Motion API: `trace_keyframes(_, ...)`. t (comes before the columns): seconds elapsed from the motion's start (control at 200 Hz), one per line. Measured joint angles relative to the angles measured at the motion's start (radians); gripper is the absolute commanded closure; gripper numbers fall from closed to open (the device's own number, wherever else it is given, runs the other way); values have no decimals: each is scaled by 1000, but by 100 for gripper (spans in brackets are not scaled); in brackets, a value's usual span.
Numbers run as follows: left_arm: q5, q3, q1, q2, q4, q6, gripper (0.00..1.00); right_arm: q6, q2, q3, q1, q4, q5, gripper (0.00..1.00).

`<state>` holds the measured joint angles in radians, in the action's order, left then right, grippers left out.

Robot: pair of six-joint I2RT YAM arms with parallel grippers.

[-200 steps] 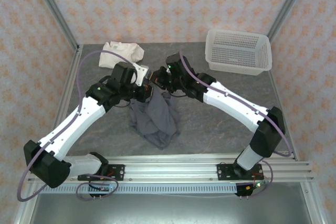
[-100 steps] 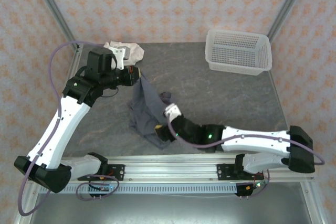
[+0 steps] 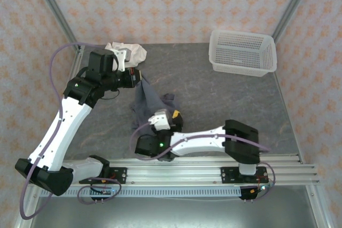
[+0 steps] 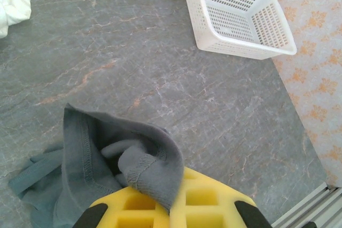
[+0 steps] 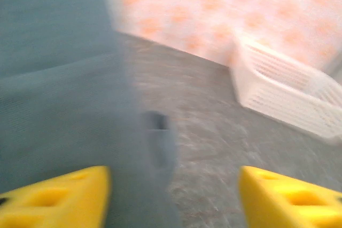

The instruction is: Fold the inside-out t-shirt

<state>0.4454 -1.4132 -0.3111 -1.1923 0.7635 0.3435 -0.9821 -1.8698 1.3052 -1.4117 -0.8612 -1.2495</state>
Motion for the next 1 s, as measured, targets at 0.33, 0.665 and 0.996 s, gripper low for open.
trace_keyframes(0.33, 0, -16, 19, -11, 11, 5, 100, -682, 30, -43, -35, -669, -112, 87)
trace_keyframes(0.665, 30, -32, 19, -77, 11, 8, 100, 340, 343, -120, 189, -190, 393, 0)
trace_keyframes(0.996, 52, -73, 19, -99, 52, 67, 100, 647, 552, 15, 317, 245, 995, 2)
